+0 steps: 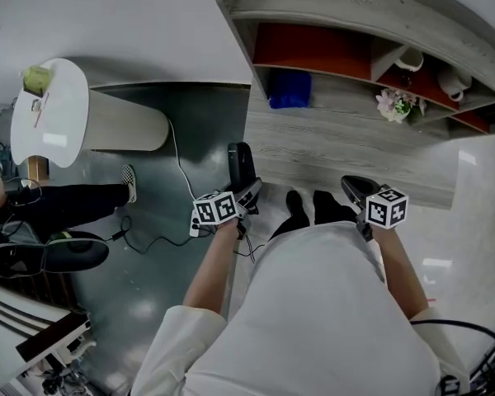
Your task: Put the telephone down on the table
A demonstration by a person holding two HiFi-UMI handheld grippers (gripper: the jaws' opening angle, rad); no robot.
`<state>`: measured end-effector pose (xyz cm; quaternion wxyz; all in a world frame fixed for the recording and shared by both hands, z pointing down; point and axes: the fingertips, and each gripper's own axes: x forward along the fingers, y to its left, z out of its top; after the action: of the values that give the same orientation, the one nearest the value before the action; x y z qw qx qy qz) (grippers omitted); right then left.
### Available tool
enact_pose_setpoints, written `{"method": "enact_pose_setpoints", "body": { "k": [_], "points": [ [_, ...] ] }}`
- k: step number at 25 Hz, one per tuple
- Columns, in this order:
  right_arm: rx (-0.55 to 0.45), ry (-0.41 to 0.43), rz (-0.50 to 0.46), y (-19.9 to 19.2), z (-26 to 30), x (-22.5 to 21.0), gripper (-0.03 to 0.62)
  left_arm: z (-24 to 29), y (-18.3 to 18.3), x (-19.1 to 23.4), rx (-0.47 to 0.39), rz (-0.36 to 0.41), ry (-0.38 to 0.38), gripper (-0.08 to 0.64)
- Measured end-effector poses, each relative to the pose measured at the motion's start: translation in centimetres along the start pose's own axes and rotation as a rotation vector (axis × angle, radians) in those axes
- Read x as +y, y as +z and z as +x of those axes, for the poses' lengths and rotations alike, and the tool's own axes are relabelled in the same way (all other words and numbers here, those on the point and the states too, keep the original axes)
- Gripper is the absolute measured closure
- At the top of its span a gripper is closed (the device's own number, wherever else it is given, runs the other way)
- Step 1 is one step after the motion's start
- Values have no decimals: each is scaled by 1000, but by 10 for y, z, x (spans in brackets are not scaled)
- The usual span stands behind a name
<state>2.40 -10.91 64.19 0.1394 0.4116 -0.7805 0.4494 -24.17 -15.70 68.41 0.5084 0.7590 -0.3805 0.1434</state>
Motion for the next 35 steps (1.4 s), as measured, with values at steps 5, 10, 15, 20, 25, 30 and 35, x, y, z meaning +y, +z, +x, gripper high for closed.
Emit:
{"method": "enact_pose_setpoints", "body": {
  "k": [5,10,15,20,25,30,35],
  "points": [
    [22,14,-14,19,11,-8,572,24,8,10,24,1,22,262],
    [45,20,-22,26,19,-16,572,50,13,28,74,39,85,262],
    [63,14,-10,28,20,-24,572,77,23,50,125,110,170,262],
    [75,-7,6,28,16,-37,572,108,26,69,178,131,208,262],
    [76,-28,27,29,11,-50,572,132,33,87,230,166,276,262],
    [76,-35,37,31,9,-56,572,149,38,104,292,207,363,262],
    [77,-48,50,33,3,-64,572,165,40,114,336,212,421,262]
  ]
}}
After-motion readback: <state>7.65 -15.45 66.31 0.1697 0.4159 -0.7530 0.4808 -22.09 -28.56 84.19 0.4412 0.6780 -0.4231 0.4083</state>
